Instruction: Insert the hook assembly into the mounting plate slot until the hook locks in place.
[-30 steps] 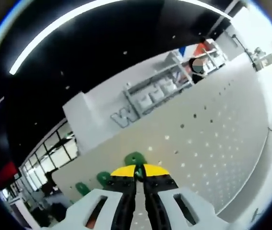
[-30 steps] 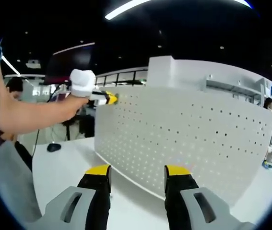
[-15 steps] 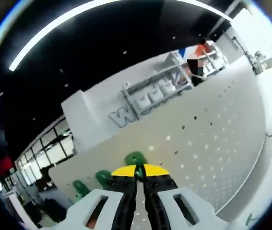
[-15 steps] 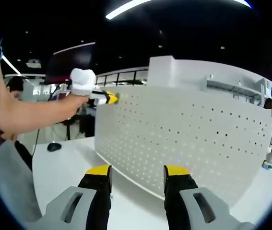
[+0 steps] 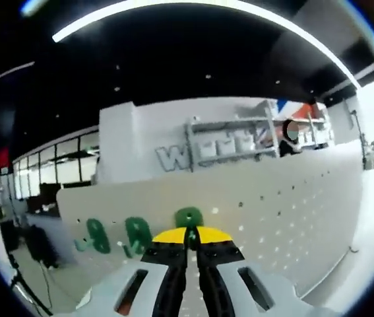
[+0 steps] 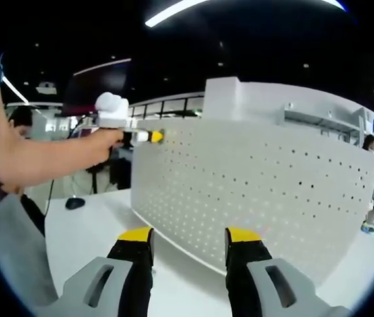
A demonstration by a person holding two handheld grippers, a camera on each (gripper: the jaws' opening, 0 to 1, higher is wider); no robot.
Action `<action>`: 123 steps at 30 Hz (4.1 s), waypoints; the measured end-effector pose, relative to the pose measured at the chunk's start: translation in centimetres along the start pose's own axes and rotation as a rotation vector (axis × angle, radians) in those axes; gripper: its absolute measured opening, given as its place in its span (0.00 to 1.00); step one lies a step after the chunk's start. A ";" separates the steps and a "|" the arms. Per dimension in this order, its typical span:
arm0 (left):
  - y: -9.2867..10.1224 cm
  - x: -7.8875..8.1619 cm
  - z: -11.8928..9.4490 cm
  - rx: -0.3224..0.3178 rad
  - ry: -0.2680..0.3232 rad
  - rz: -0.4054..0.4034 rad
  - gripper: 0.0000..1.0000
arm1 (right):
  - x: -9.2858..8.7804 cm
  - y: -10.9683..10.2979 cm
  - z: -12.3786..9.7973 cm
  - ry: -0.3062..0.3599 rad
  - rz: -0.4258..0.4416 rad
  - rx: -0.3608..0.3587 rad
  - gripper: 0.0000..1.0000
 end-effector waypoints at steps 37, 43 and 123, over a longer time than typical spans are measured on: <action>0.4 -0.4 -1.2 0.002 0.007 0.007 0.11 | -0.2 -0.4 0.3 -0.010 0.008 0.015 0.42; 0.2 -0.4 -1.1 0.001 0.006 0.021 0.09 | 0.0 -0.5 0.4 -0.006 0.006 0.019 0.41; 7.5 -12.1 -9.3 -0.422 -0.359 0.215 0.27 | 0.8 -1.9 -0.2 0.025 -0.008 0.027 0.41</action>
Point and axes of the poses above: the point that each gripper's makers call its tool centre point, and the gripper's own axes: z roughly forward along the fingers, y roughly to its right, x roughly out of its top, the point moved 9 cm from there along -z, roughly backward along the fingers, and after that the axes turned 1 degree about -z, right-handed, at the moved point
